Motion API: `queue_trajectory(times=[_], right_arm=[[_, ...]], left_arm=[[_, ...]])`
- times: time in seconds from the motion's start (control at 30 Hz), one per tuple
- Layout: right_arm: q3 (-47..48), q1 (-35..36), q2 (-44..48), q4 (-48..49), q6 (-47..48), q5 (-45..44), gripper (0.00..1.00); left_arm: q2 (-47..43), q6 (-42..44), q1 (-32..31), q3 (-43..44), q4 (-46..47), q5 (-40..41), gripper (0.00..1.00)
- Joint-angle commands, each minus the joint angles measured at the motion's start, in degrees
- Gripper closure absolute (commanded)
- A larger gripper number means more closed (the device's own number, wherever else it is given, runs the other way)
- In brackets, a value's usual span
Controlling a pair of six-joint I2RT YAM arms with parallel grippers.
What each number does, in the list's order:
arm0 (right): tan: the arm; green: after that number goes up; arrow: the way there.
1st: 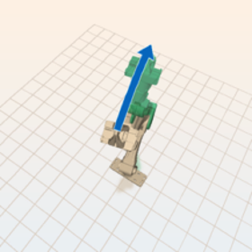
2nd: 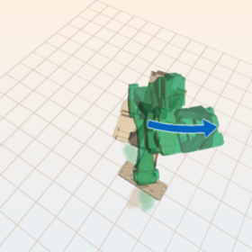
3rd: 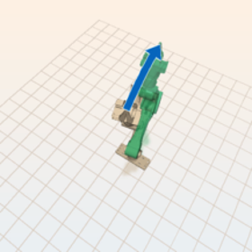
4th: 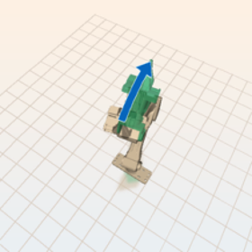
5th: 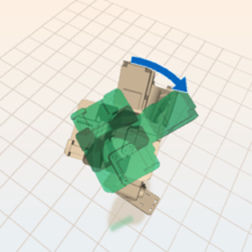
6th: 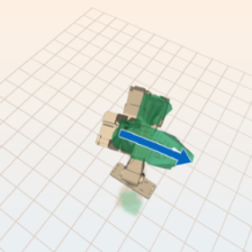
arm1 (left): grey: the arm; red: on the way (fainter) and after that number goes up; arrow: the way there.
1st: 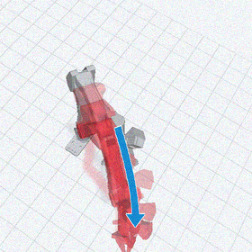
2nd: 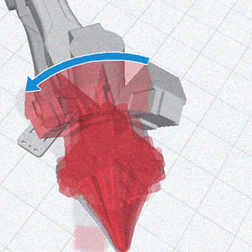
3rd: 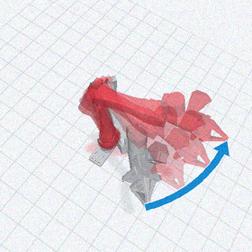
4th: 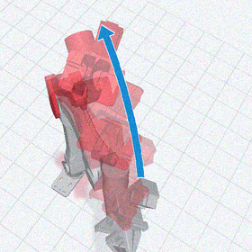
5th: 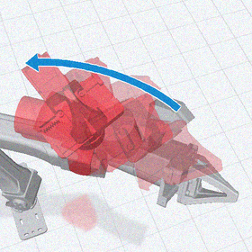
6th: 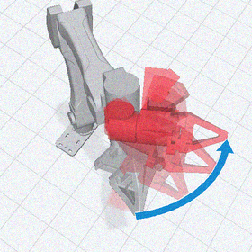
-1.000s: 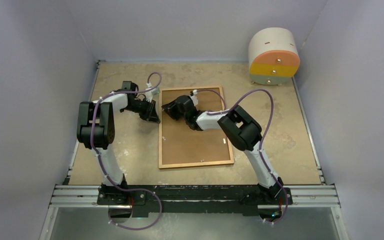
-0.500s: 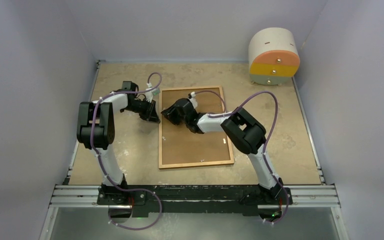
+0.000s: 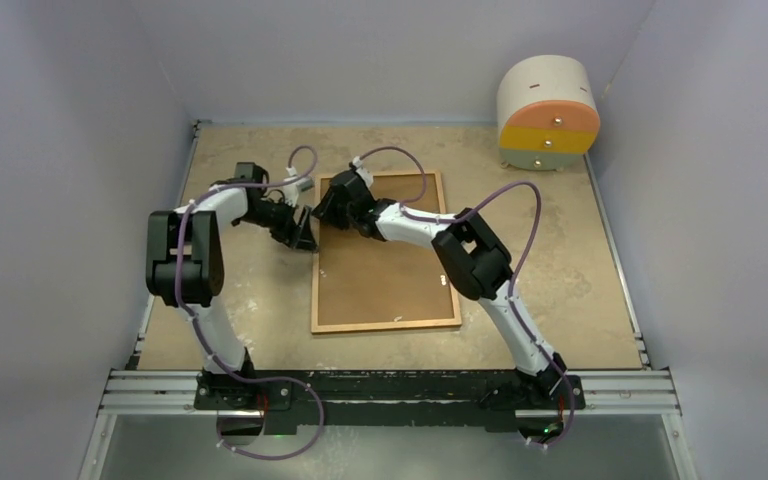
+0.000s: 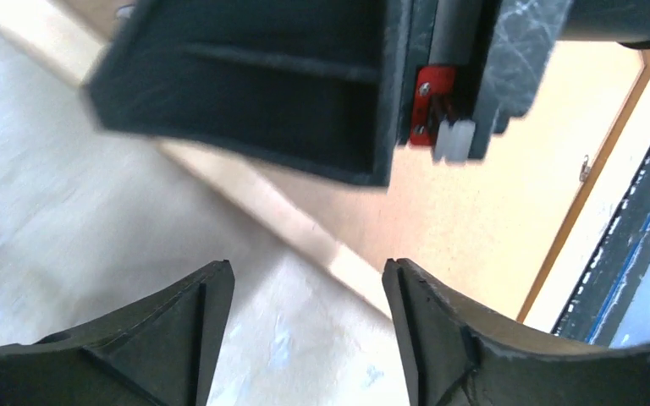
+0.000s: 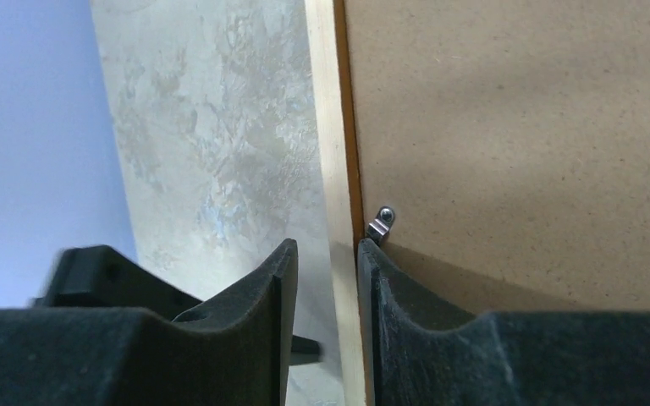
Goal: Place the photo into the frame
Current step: Adjust the photo frame at the center of the board.
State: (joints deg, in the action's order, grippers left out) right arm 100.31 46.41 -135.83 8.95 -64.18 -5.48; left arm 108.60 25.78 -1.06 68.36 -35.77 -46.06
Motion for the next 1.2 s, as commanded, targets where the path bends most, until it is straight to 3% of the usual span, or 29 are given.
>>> queue_trajectory(times=[0.0,0.33,0.5,0.77,0.97,1.17], right_arm=[[5.44,1.6,-2.25,-12.99,9.92,-2.68,0.64],[24.94,7.9,-10.46,-29.1,25.07,-11.94,0.63],[32.27,10.45,-15.1,-35.72,31.05,-15.99,0.69],[21.48,18.39,-8.38,-30.53,45.59,-22.54,0.99],[9.67,22.69,1.71,-27.75,53.64,-18.62,1.0],[-14.66,24.78,18.48,-21.81,60.22,-6.16,1.0]], left_arm=[[-4.72,4.51,7.91,5.62,-8.14,-0.35,0.28],[-8.94,12.06,21.48,8.47,-17.43,-0.66,0.27],[-11.38,15.94,26.28,8.34,-21.29,-0.2,0.27],[-14.69,21.88,31.41,7.72,-27.04,0.64,0.27],[-16.16,23.29,32.88,6.49,-27.34,1.92,0.27],[-18.15,23.47,32.9,3.72,-25.31,2.11,0.27]])
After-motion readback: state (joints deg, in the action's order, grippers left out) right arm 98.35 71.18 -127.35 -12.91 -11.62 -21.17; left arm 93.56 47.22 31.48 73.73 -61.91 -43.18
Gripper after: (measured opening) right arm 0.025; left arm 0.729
